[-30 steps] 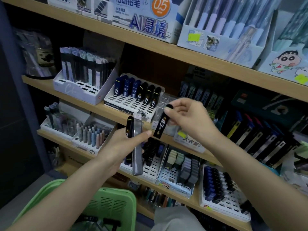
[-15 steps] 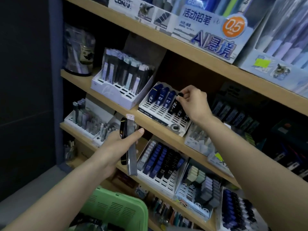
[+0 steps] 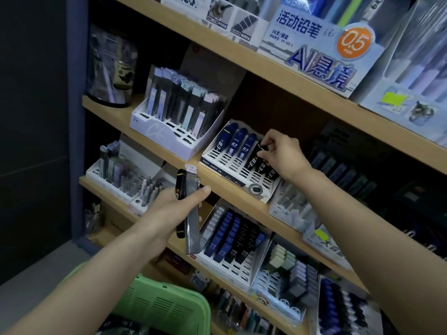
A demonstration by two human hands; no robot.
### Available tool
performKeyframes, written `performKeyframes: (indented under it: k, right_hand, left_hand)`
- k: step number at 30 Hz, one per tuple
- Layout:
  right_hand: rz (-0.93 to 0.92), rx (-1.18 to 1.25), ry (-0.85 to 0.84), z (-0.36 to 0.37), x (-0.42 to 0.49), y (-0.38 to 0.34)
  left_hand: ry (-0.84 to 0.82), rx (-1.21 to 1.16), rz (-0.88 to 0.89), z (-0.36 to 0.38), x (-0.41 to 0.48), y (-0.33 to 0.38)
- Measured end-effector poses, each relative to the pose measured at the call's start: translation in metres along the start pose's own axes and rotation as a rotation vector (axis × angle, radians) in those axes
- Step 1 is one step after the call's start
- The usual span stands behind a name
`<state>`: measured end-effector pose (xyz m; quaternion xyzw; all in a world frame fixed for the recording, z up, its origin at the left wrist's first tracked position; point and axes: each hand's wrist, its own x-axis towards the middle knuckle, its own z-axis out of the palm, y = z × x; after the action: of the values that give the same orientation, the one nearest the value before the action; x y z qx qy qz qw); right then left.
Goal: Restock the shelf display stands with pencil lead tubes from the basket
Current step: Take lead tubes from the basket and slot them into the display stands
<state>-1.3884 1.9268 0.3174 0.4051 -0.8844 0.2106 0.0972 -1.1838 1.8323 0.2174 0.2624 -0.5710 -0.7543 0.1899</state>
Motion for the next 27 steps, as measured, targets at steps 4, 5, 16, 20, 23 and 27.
performKeyframes:
  k: [4, 5, 16, 20, 23, 27]
  right_hand:
    - [-0.019, -0.08, 0.004, 0.001, -0.002, -0.001]
    - [-0.038, -0.12, 0.001, 0.002, -0.003, -0.002]
    - [-0.044, -0.05, -0.002, -0.011, 0.005, -0.003]
    - [-0.072, -0.085, -0.044, -0.006, 0.006, -0.003]
    - [-0.095, -0.139, -0.028, -0.004, 0.004, -0.002]
    - [-0.132, -0.176, -0.016, -0.005, 0.001, -0.002]
  left_hand:
    - [-0.005, 0.016, -0.003, 0.007, 0.002, -0.001]
    - [-0.012, 0.02, -0.002, 0.008, 0.002, 0.0]
    - [-0.039, 0.019, 0.01, 0.016, -0.002, 0.002]
    - [-0.046, 0.006, 0.013, 0.019, 0.001, 0.002]
    - [-0.044, -0.014, 0.015, 0.023, 0.002, 0.002]
    - [-0.057, -0.037, 0.008, 0.029, 0.002, 0.003]
